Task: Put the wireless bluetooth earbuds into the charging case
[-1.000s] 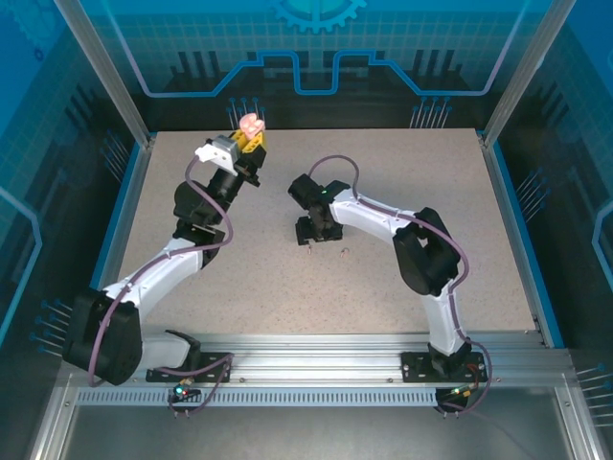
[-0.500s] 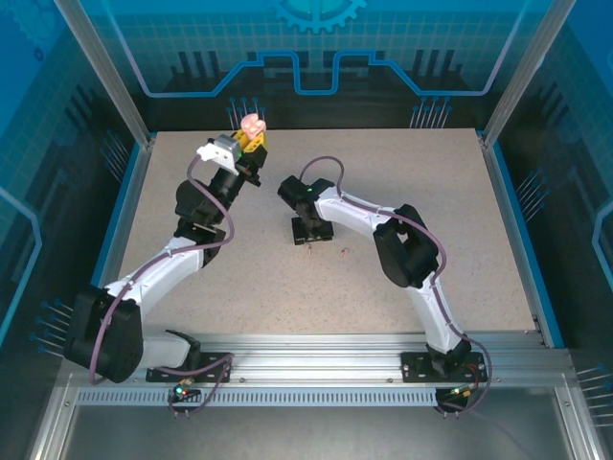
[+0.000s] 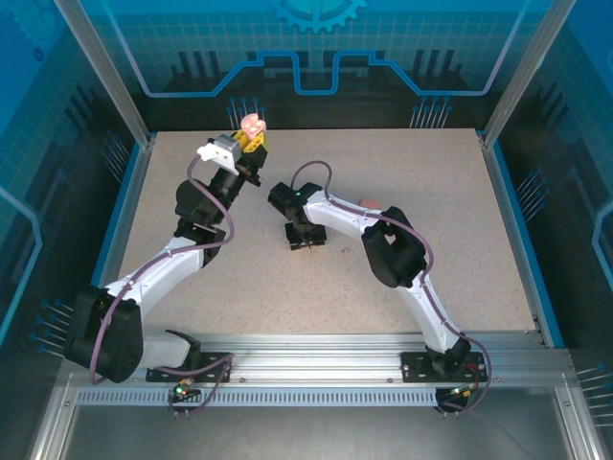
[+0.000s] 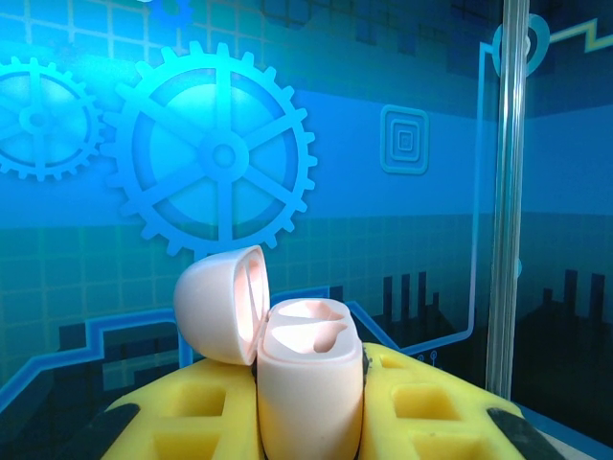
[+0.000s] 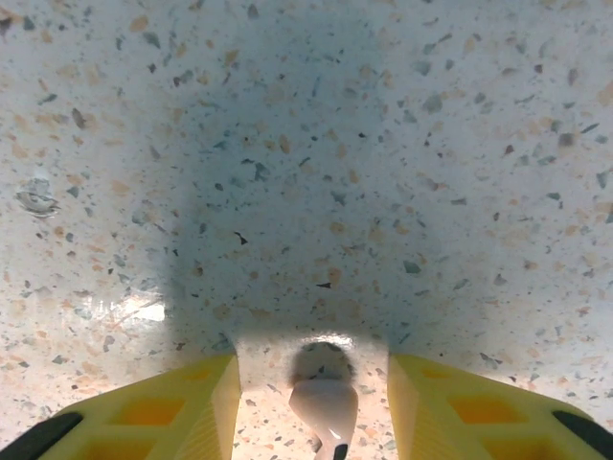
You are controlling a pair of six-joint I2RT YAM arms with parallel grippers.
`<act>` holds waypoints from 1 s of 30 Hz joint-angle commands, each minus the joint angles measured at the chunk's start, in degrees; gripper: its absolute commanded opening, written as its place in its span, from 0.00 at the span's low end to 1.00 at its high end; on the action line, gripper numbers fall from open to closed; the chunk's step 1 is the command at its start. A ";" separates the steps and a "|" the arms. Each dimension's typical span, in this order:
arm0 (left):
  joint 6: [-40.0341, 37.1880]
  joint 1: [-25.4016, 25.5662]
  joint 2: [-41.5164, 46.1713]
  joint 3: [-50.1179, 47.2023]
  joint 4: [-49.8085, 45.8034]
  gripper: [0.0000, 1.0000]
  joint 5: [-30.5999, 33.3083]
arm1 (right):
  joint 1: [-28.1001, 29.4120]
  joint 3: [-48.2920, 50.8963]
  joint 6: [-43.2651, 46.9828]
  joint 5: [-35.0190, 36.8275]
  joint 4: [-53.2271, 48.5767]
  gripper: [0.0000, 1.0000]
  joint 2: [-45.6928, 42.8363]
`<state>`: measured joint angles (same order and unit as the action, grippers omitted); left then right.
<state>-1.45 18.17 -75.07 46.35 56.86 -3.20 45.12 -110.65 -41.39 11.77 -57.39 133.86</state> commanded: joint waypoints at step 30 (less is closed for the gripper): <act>0.03 0.37 0.54 0.88 0.79 0.00 -0.75 | -1.98 8.17 -3.46 0.62 2.41 0.33 -4.14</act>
<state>-1.45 18.17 -75.07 46.35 56.84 -3.25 44.29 -103.92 -43.99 10.90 -51.96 130.17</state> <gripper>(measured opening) 0.226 0.334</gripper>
